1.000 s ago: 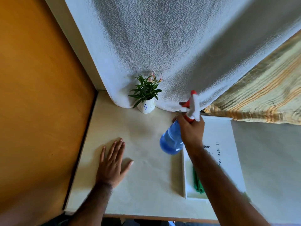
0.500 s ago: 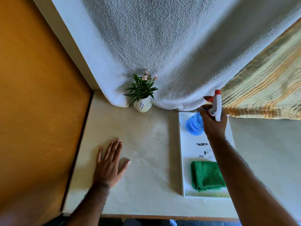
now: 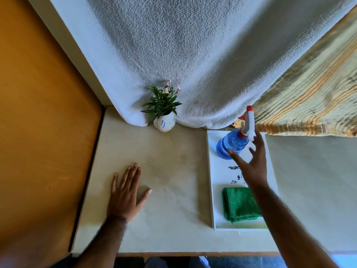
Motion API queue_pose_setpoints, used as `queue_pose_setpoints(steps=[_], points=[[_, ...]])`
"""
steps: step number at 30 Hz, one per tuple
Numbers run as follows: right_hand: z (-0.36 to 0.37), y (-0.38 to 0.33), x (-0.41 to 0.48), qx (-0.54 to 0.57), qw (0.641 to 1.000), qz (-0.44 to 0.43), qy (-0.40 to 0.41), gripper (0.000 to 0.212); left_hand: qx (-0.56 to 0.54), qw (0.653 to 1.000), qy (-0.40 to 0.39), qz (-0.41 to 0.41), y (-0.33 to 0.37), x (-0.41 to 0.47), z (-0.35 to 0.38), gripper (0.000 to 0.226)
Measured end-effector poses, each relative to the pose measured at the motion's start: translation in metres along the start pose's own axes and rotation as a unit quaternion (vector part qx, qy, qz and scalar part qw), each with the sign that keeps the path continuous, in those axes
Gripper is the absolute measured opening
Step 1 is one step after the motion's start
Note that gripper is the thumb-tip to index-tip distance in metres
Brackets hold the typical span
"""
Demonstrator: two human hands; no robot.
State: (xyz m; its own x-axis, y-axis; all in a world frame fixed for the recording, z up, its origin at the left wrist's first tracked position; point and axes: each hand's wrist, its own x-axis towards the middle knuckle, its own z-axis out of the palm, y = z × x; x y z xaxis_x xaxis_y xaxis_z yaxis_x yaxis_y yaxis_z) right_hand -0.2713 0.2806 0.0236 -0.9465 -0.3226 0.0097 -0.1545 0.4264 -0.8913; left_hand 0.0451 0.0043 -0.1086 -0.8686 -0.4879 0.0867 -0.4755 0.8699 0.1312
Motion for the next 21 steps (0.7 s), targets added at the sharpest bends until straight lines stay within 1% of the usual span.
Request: queue_pose_setpoints(steps=[2,3,5,7,8,11,14,18,21], points=[[-0.015,0.021,-0.036,-0.114,0.991,-0.076,-0.006,0.092,-0.002,1.0,0.003,-0.004,0.002,0.001,-0.002,0.089],[-0.023,0.033,-0.054,-0.171,0.977,-0.121,-0.031,0.088,-0.003,1.0,0.003,-0.005,0.003,0.002,-0.004,0.089],[-0.037,0.057,-0.082,-0.263,0.938,-0.196,-0.111,0.083,-0.003,1.0,0.003,-0.006,0.004,0.001,-0.006,0.089],[-0.047,0.075,-0.1,-0.336,0.893,-0.236,-0.183,0.086,-0.002,1.0,0.001,-0.005,0.004,0.001,-0.008,0.088],[-0.051,0.081,-0.106,-0.357,0.877,-0.244,-0.208,0.088,-0.002,1.0,0.003,-0.005,0.004,0.0,-0.008,0.087],[-0.059,0.088,-0.107,-0.379,0.855,-0.25,-0.252,0.093,-0.006,1.0,0.006,-0.005,0.006,0.001,-0.01,0.086],[-0.058,0.087,-0.101,-0.4,0.838,-0.245,-0.28,0.098,-0.005,1.0,0.011,-0.004,0.007,0.001,-0.011,0.085],[-0.056,0.086,-0.098,-0.394,0.83,-0.263,-0.294,0.097,-0.003,1.0,0.007,-0.004,0.007,0.001,-0.012,0.086],[-0.057,0.083,-0.098,-0.404,0.824,-0.256,-0.302,0.098,-0.002,1.0,0.011,-0.007,0.008,0.0,-0.011,0.086]])
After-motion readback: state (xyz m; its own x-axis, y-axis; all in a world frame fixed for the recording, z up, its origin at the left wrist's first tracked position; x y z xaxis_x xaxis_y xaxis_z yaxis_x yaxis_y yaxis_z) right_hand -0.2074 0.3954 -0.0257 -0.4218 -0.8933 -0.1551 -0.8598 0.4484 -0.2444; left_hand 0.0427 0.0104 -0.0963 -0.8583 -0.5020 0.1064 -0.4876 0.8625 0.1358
